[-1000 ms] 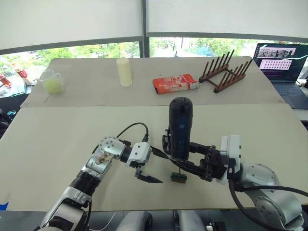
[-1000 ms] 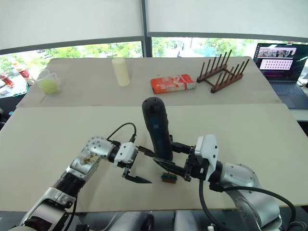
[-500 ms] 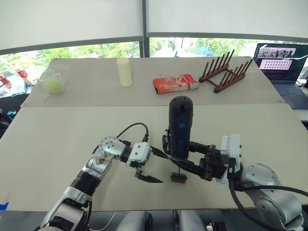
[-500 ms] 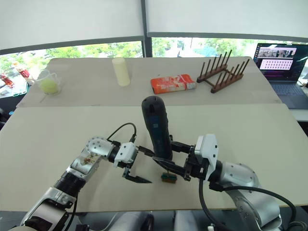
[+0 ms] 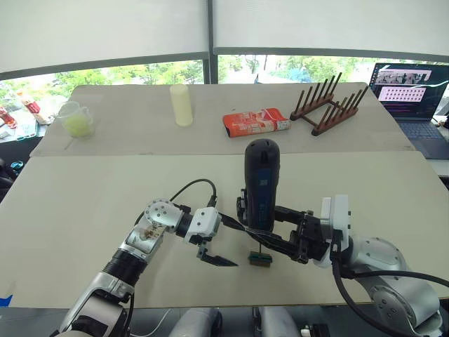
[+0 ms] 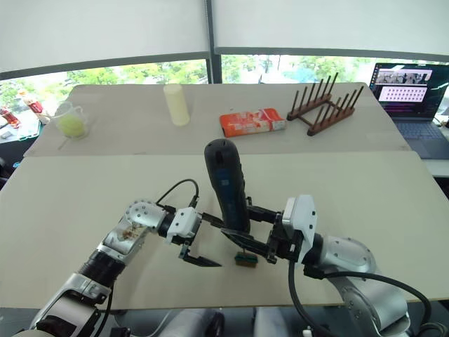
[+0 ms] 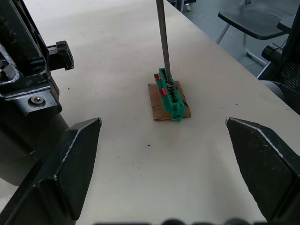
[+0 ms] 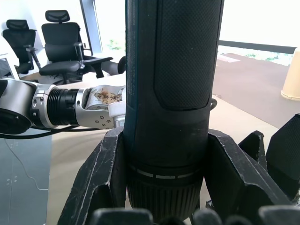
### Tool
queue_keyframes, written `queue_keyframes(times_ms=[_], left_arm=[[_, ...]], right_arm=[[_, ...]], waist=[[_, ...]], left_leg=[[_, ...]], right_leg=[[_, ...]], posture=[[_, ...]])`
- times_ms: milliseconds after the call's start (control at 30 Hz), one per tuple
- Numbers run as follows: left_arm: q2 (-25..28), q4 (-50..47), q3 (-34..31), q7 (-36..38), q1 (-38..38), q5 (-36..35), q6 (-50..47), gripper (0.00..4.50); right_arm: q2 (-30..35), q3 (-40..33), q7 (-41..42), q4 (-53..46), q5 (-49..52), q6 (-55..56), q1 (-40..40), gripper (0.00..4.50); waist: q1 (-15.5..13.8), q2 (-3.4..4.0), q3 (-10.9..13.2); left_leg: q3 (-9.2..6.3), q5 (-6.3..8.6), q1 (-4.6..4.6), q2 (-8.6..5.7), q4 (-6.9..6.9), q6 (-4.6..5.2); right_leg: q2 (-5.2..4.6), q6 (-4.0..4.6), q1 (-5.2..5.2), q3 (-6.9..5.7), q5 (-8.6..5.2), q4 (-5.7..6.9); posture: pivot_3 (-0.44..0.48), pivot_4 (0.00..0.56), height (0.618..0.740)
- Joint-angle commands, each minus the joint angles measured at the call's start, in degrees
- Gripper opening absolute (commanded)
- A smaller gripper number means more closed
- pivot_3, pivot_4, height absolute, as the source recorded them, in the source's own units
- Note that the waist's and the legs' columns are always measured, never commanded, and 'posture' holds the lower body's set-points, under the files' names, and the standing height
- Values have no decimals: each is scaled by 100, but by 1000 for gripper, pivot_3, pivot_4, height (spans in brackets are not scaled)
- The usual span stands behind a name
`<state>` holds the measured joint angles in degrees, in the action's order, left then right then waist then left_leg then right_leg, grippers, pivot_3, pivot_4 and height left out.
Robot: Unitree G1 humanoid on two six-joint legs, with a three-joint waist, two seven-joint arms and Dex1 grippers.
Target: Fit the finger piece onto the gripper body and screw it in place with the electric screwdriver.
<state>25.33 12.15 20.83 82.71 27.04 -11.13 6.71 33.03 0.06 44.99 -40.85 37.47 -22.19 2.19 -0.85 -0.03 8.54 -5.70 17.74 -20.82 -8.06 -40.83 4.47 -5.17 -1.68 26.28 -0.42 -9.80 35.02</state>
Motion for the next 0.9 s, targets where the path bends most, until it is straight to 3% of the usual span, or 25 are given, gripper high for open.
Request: queue_keyframes(times_ms=[33,900], left_arm=[[-9,-11,-55,-10,99,-30,112,4500],[-45,47,-56,-56,137,-41,122,4500]], right_arm=[[-7,-49,20,-277,228,51,-37,1915],[7,-39,46,-243,158,128,39,1915]], waist=[[0,0,0],[0,0,0]], left_leg=[[0,0,0,0,0,0],[0,0,0,0,0,0]], right_leg=[[0,0,0,0,0,0],[0,0,0,0,0,0]], posture=[[0,150,740],[0,150,740]])
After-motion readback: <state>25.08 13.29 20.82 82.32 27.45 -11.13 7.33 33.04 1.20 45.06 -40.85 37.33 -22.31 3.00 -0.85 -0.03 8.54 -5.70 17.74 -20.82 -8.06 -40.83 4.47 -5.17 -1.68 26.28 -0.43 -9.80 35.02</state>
